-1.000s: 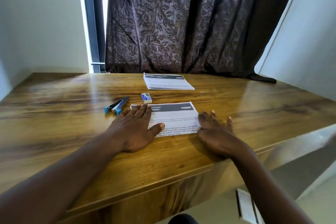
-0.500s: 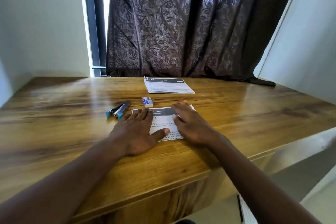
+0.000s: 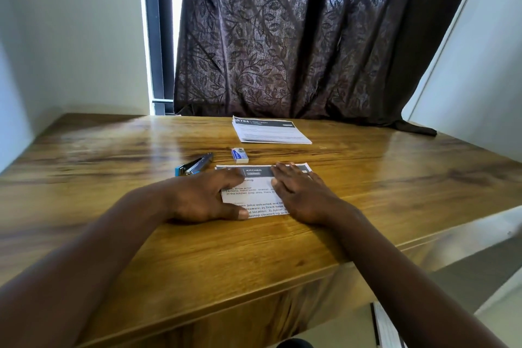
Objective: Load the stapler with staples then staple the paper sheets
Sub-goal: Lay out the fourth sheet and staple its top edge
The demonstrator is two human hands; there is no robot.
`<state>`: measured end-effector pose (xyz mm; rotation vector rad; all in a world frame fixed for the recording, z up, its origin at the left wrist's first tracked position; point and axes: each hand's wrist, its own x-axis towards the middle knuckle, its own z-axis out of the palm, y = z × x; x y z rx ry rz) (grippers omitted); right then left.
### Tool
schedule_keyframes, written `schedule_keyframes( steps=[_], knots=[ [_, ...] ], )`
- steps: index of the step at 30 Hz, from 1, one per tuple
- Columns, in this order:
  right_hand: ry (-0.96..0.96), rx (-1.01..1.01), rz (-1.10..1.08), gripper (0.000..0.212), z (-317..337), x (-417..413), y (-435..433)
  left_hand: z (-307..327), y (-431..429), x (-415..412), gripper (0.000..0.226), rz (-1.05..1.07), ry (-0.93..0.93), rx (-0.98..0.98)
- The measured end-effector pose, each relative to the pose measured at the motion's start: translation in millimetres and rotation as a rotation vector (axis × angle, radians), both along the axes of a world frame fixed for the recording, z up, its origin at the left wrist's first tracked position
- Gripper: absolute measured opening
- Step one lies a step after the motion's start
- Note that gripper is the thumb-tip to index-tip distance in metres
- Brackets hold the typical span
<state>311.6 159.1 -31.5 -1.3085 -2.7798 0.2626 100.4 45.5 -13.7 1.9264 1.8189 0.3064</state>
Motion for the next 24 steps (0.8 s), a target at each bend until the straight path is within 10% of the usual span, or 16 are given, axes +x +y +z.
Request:
schedule_keyframes(
  steps=[12,19,24],
  knots=[
    [0.126,0.295,0.026,0.031,12,-57,24,6,-2,-5,0.083,0.002,0.069,0.159],
    [0.197,0.29,0.024,0.029,0,-54,31,6,3,-6,0.039,0.235,0.076,0.686],
    [0.34,0.285,0.091,0.023,3,-50,28,6,3,-20,0.053,0.482,0.272,0.637]
  ],
)
